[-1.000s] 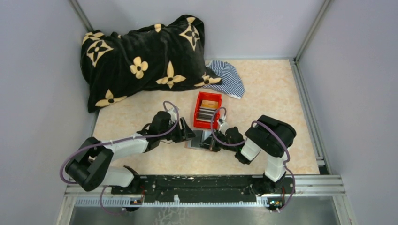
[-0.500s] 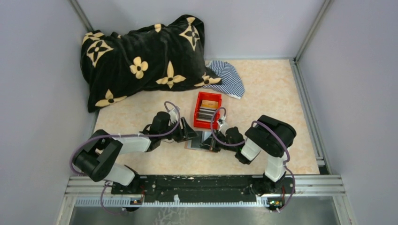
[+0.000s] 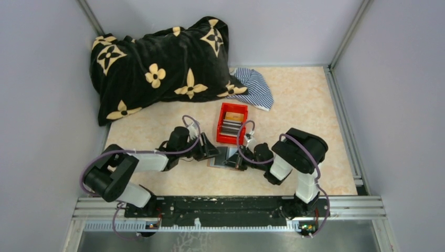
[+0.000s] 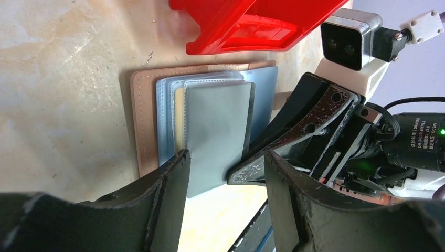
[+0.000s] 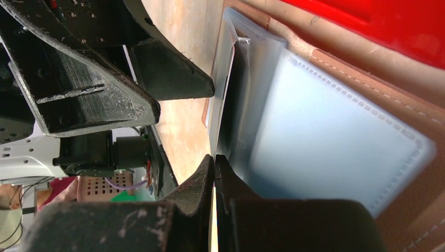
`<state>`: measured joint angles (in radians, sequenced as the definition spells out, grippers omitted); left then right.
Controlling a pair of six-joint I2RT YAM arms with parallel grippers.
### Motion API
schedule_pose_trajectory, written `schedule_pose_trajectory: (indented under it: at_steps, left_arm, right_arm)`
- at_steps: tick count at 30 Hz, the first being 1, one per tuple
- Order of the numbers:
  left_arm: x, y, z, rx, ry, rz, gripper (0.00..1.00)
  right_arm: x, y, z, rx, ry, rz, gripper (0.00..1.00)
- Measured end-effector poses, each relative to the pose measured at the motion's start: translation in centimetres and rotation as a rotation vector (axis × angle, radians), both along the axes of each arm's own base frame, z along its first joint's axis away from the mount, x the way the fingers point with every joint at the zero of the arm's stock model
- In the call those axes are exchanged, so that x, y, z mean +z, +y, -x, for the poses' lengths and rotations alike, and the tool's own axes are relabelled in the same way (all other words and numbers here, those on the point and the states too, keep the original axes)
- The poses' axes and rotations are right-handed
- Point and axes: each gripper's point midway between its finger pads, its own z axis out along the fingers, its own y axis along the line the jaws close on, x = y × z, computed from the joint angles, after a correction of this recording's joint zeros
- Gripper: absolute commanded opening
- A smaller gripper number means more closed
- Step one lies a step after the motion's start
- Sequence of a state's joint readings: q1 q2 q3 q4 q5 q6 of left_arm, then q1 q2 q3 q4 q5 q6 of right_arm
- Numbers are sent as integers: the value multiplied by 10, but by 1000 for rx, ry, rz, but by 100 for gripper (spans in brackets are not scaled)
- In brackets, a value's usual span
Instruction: Take the credit cards out of the card holder
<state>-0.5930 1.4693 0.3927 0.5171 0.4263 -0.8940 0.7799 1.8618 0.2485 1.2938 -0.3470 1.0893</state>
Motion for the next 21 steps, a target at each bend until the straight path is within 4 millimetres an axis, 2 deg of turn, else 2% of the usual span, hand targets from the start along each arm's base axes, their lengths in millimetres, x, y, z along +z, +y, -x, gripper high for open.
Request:
schedule_pose_trajectory:
  at_steps: [21]
  left_arm:
    - [-4, -8, -4, -14, 17, 37, 58]
  right_arm:
    - [2, -13, 1, -25, -20, 66, 0]
